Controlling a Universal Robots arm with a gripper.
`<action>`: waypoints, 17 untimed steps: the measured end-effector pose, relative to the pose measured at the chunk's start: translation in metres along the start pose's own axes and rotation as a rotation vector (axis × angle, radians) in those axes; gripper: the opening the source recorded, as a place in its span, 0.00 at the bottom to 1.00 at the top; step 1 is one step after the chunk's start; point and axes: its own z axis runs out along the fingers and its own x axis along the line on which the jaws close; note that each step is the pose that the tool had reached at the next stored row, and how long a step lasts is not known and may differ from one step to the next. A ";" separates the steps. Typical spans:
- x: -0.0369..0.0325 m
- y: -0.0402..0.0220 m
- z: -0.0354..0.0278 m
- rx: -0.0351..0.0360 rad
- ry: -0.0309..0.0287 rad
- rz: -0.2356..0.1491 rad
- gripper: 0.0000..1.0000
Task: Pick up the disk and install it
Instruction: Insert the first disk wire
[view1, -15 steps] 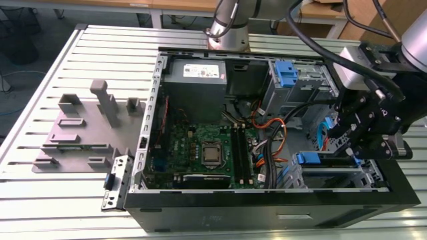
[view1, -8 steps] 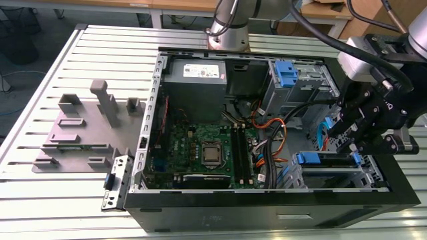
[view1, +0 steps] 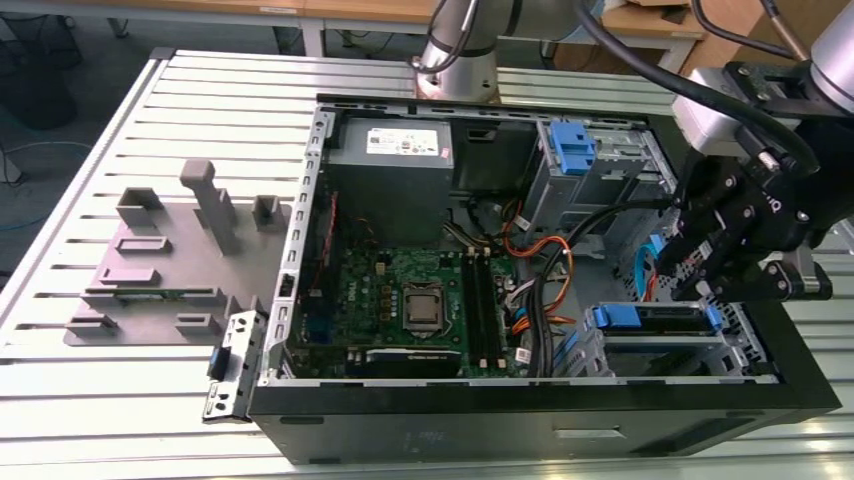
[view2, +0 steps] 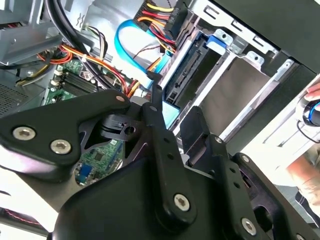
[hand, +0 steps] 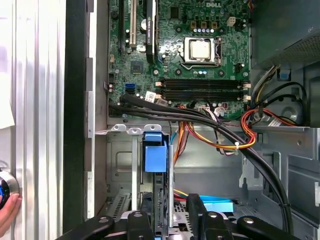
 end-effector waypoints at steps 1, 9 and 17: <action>-0.0013 0.0000 0.0001 0.0000 0.0000 0.000 0.42; -0.0193 0.0005 0.0014 0.0000 -0.0001 0.000 0.42; -0.0206 -0.0082 0.0053 0.0000 -0.0019 0.001 0.42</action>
